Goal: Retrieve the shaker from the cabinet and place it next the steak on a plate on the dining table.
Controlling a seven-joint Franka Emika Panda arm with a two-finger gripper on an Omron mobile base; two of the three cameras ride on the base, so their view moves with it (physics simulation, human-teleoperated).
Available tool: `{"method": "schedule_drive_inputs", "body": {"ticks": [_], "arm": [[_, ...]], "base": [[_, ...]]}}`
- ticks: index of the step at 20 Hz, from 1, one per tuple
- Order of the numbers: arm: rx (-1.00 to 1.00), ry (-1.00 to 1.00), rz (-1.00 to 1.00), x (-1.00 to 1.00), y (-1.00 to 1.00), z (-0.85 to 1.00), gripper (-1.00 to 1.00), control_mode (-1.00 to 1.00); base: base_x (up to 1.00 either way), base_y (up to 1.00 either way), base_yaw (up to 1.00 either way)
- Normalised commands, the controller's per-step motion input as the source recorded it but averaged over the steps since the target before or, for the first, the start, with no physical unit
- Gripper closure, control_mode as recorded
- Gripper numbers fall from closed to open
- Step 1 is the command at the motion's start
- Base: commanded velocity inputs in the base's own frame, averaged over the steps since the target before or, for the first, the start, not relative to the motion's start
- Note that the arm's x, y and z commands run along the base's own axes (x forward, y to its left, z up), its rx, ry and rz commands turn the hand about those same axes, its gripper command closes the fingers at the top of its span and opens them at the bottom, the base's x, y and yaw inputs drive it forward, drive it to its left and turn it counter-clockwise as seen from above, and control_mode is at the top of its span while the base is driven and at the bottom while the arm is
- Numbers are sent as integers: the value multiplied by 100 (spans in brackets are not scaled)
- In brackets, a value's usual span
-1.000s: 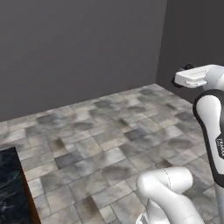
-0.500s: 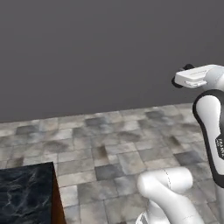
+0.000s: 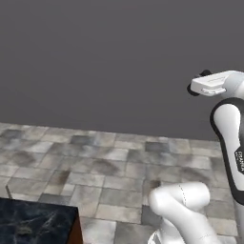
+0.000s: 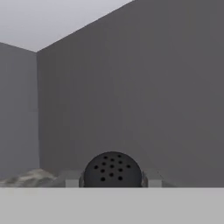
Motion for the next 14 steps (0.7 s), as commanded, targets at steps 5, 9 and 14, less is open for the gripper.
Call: {"method": "schedule_drive_inputs", "body": {"ticks": [5,9,14], "arm": [[0,0,0,0,0,0,100,100],[0,0,0,0,0,0,100,100],[0,0,0,0,0,0,100,100]], "base": [[100,0,59],[100,0,58],[100,0,58]]}}
